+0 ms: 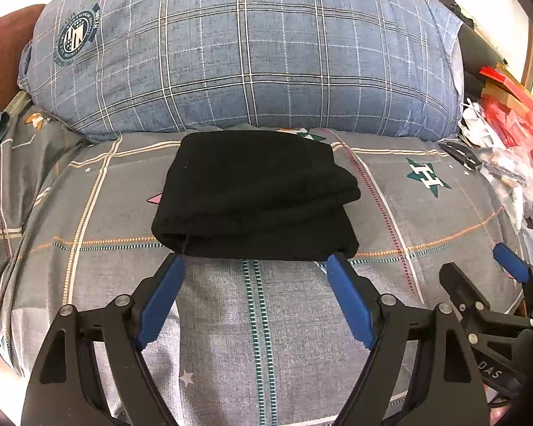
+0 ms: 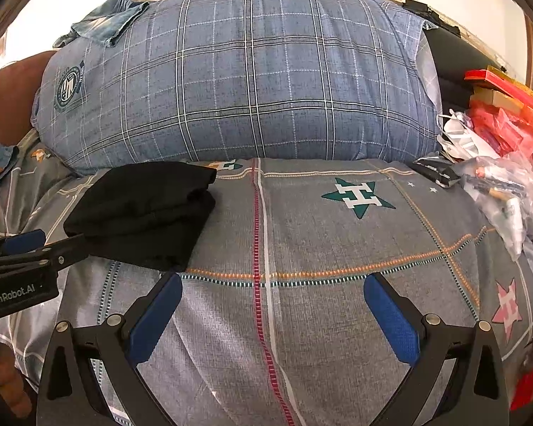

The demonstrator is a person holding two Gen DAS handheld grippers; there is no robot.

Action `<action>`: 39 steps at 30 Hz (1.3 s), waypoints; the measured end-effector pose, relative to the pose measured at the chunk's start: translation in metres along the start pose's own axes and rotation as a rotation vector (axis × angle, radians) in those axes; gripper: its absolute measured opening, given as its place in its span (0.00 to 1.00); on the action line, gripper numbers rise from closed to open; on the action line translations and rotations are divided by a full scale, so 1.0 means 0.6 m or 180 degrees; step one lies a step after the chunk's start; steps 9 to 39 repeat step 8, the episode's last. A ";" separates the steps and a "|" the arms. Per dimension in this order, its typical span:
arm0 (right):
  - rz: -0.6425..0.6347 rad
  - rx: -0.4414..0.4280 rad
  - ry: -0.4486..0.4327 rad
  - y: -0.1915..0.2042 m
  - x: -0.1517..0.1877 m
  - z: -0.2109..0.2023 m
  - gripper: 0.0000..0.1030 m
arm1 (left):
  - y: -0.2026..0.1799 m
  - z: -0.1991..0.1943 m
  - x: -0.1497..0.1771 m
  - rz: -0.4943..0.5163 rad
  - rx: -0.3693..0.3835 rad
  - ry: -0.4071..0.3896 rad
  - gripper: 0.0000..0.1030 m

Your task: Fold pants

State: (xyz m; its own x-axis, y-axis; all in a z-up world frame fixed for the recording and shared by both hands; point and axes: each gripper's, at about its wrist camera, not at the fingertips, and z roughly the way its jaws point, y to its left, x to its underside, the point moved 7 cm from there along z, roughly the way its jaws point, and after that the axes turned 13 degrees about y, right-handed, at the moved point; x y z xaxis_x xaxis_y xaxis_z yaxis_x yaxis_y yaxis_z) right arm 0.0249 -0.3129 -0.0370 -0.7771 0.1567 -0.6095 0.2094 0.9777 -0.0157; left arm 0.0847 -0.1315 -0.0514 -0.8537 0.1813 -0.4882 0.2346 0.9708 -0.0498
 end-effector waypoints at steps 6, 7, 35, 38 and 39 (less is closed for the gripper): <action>0.0032 -0.0002 0.0011 -0.004 0.001 0.002 1.00 | 0.003 0.007 0.000 -0.0034 -0.0102 0.0066 0.80; 0.0032 0.0004 0.0017 -0.005 0.002 0.003 1.00 | 0.002 0.009 0.002 -0.0040 -0.0115 0.0076 0.80; 0.0031 0.0008 0.0022 -0.006 0.002 0.004 1.00 | 0.002 0.010 0.003 -0.0044 -0.0131 0.0087 0.80; 0.0031 0.0008 0.0022 -0.006 0.002 0.004 1.00 | 0.002 0.010 0.003 -0.0044 -0.0131 0.0087 0.80; 0.0031 0.0008 0.0022 -0.006 0.002 0.004 1.00 | 0.002 0.010 0.003 -0.0044 -0.0131 0.0087 0.80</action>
